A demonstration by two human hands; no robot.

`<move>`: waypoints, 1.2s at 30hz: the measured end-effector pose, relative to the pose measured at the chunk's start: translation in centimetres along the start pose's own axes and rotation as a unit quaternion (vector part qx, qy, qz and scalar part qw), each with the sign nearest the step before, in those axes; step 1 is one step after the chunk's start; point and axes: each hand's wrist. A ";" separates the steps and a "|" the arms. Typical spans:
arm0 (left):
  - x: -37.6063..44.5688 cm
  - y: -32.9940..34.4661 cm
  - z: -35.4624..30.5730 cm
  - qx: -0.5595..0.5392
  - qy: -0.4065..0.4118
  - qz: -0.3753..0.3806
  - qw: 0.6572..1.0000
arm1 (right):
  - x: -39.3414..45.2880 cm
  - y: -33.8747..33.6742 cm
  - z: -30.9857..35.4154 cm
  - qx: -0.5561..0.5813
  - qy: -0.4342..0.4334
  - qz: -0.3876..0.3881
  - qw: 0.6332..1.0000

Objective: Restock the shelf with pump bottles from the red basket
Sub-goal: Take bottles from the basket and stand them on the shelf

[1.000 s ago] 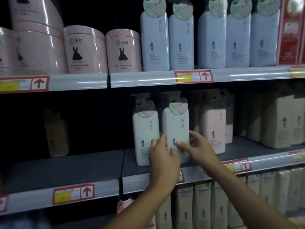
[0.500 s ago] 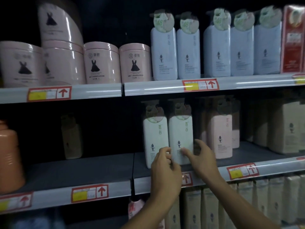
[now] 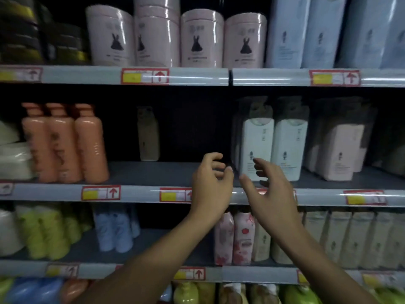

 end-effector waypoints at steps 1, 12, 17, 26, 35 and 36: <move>-0.6 -1.0 1.1 0.006 -0.004 0.003 1.000 | -1.0 0.8 0.2 0.001 0.003 0.013 1.000; -15.3 -10.5 22.7 0.091 -0.201 0.043 0.974 | -18.3 10.5 -6.4 0.012 0.135 0.231 0.963; -18.9 -11.4 28.3 0.150 -0.256 0.100 0.949 | -21.0 14.4 -9.5 -0.004 0.095 0.322 0.942; -18.0 -12.1 31.9 0.294 -0.235 0.315 0.871 | -26.4 18.6 -14.5 -0.058 0.181 0.467 0.864; -21.6 -12.5 38.5 0.461 -0.202 0.521 0.690 | -27.3 18.3 -16.0 -0.136 0.187 0.571 0.788; -22.1 -12.5 39.1 0.474 -0.200 0.543 0.664 | -27.3 18.1 -16.0 -0.149 0.177 0.584 0.778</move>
Point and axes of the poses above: each hand's wrist, its own x-axis towards the middle knuckle, its own y-axis out of the palm, z = x × y, and after that the axes turned 14 degrees about x, right-handed
